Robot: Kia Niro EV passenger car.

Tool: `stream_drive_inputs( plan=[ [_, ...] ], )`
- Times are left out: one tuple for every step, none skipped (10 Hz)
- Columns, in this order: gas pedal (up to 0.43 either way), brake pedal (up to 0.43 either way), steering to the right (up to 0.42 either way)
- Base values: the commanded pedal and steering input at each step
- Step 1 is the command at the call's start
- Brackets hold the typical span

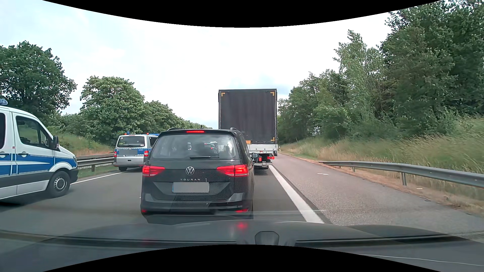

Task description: Follow the waypoints while adhering to traffic rules and regulations

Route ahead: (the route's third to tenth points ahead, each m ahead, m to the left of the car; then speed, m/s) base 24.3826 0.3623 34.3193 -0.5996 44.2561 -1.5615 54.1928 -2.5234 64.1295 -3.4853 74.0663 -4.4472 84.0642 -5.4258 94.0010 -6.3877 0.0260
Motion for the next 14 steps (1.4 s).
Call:
stream_drive_inputs(
  plan=[
    [0.0,0.232,-0.014],
    [0.0,0.232,-0.014],
    [0.0,0.232,-0.014],
    [0.0,0.232,-0.014],
    [0.0,0.232,-0.014],
    [0.0,0.232,-0.014],
    [0.0,0.232,-0.014],
    [0.0,0.232,-0.014],
    [0.0,0.232,-0.014],
    [0.0,0.226,-0.014],
    [0.0,0.226,-0.014],
    [0.0,0.226,-0.014],
    [0.0,0.232,-0.014],
    [0.0,0.226,-0.014]
  ],
)
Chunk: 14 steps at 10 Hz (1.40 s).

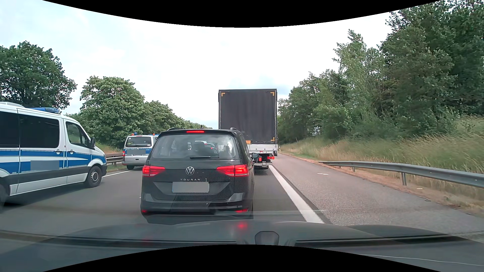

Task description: Follow the waypoints while adhering to traffic rules and regulations

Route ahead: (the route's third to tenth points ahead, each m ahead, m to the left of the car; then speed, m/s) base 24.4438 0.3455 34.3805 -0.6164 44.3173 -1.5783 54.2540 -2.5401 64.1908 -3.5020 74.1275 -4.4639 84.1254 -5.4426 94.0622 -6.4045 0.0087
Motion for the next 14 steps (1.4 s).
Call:
stream_drive_inputs(
  plan=[
    [0.0,0.232,-0.014],
    [0.0,0.232,-0.014],
    [0.0,0.232,-0.014],
    [0.0,0.232,-0.014],
    [0.0,0.232,-0.014],
    [0.0,0.226,-0.014],
    [0.0,0.232,-0.014],
    [0.0,0.226,-0.014],
    [0.0,0.232,-0.014],
    [0.0,0.226,-0.014],
    [0.0,0.232,-0.014],
    [0.0,0.232,-0.014],
    [0.0,0.232,-0.014],
    [0.0,0.232,-0.014]
  ],
)
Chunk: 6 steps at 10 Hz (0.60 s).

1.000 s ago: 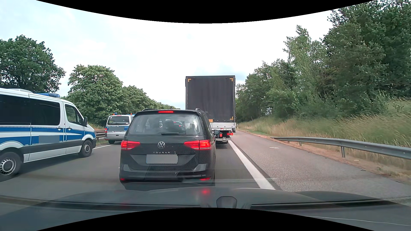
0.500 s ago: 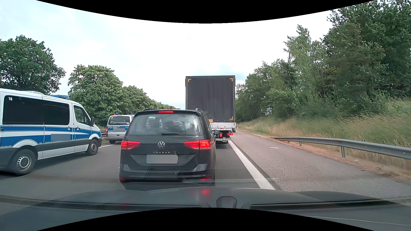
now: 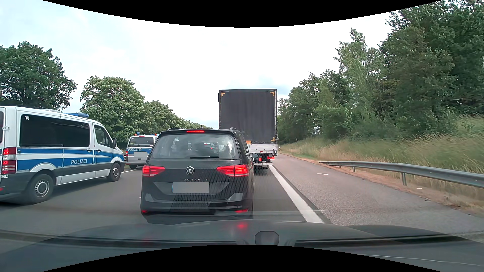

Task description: Follow the waypoints while adhering to traffic rules and regulations

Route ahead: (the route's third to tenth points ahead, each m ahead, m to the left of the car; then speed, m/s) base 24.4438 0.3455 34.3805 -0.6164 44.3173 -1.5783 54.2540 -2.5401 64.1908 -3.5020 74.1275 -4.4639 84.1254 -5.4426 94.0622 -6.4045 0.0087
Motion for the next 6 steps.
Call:
stream_drive_inputs(
  plan=[
    [0.0,0.232,-0.014],
    [0.0,0.226,-0.014],
    [0.0,0.232,-0.014],
    [0.0,0.232,-0.014],
    [0.0,0.232,-0.014],
    [0.0,0.232,-0.014]
  ],
)
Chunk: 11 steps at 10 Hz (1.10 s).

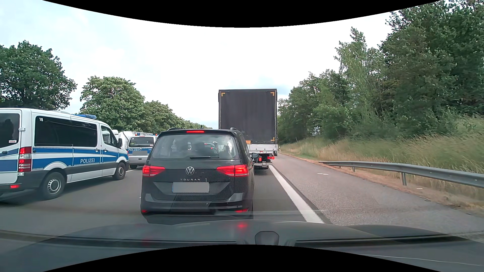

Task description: Follow the waypoints while adhering to traffic rules and regulations

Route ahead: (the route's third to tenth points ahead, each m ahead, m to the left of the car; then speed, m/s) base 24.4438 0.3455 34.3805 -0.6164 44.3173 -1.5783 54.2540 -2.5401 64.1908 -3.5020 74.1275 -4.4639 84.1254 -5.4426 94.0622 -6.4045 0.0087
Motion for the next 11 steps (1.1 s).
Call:
stream_drive_inputs(
  plan=[
    [0.0,0.226,-0.014],
    [0.0,0.232,-0.014],
    [0.0,0.232,-0.014],
    [0.0,0.232,-0.014],
    [0.0,0.232,-0.014],
    [0.0,0.232,-0.014],
    [0.0,0.226,-0.014],
    [0.0,0.232,-0.014],
    [0.0,0.232,-0.014],
    [0.0,0.226,-0.014],
    [0.0,0.232,-0.014]
  ],
)
